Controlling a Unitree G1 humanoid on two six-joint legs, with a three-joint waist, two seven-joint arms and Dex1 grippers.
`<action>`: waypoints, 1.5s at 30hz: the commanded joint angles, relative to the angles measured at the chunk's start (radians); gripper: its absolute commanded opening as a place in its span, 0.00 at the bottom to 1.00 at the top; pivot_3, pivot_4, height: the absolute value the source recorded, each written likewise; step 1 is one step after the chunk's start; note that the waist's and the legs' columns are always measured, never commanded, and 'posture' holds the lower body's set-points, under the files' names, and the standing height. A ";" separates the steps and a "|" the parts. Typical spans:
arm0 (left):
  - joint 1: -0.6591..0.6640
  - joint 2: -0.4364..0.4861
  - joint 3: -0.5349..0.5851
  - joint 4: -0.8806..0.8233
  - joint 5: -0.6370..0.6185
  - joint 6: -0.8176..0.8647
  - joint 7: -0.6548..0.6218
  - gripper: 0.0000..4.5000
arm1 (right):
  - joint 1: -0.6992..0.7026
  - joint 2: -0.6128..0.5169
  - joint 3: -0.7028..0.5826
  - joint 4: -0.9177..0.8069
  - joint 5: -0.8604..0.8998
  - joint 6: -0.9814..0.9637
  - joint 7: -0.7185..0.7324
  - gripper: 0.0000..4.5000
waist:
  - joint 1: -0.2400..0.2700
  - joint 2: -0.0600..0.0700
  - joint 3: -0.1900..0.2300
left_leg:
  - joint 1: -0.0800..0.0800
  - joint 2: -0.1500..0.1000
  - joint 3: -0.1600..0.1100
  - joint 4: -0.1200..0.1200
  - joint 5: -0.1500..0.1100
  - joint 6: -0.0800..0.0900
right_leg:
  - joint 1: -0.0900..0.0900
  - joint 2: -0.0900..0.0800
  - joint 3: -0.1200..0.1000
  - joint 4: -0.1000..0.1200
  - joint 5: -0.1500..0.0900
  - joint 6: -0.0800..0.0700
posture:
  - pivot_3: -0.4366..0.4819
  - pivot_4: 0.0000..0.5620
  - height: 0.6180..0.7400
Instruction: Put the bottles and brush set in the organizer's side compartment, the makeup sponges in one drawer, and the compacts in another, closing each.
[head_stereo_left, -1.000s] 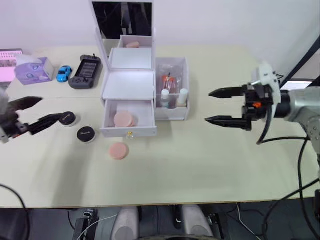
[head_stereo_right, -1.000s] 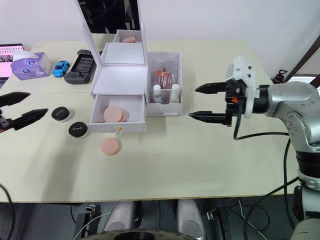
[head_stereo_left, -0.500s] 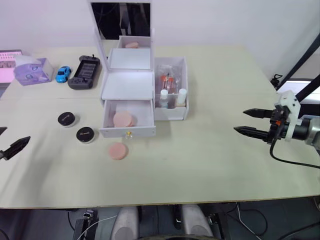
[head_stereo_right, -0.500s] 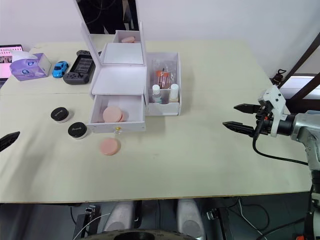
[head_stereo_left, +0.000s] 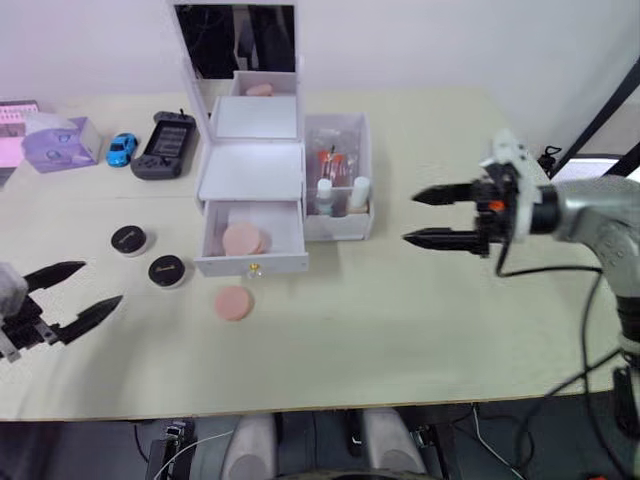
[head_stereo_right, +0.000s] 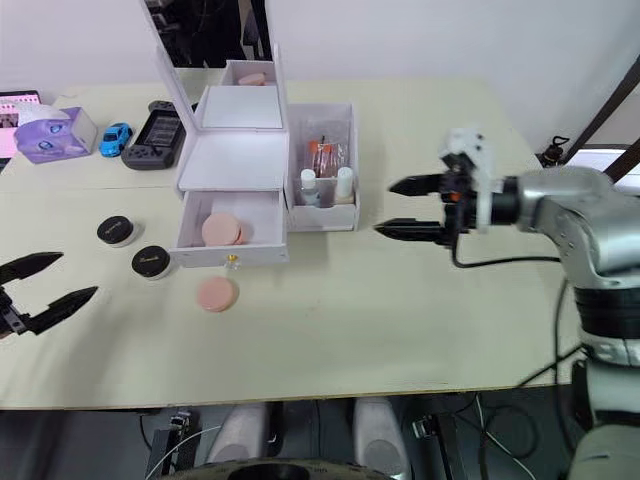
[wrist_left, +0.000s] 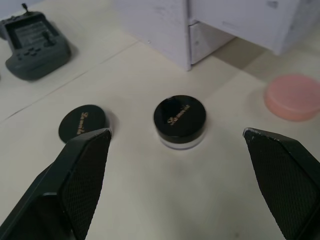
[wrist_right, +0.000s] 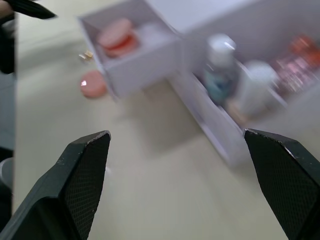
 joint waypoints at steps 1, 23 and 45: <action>0.099 -0.060 -0.014 -0.193 0.002 0.022 0.042 0.99 | -0.115 0.070 0.060 -0.042 0.006 0.015 -0.007 1.00 | 0.000 0.001 0.000 | 0.000 0.000 0.001 0.000 0.000 0.000 | 0.000 -0.001 0.000 0.000 0.000 0.000 | 0.48 0.27 1.00; -0.104 -0.167 -0.436 -0.581 -0.019 0.709 0.621 0.99 | -0.111 0.029 0.079 -0.122 -0.021 0.061 -0.012 1.00 | 0.004 -0.003 -0.002 | 0.001 -0.003 -0.003 0.002 0.000 0.000 | 0.003 0.001 0.001 0.001 0.001 0.001 | 0.48 0.27 1.00; -0.250 -0.153 -0.602 -0.545 0.092 0.754 0.664 0.59 | -0.082 0.037 0.082 -0.145 -0.026 0.060 -0.065 1.00 | 0.005 -0.003 -0.002 | 0.000 -0.003 -0.003 0.004 0.000 0.000 | 0.004 0.001 0.001 0.000 0.001 0.001 | 0.48 0.27 1.00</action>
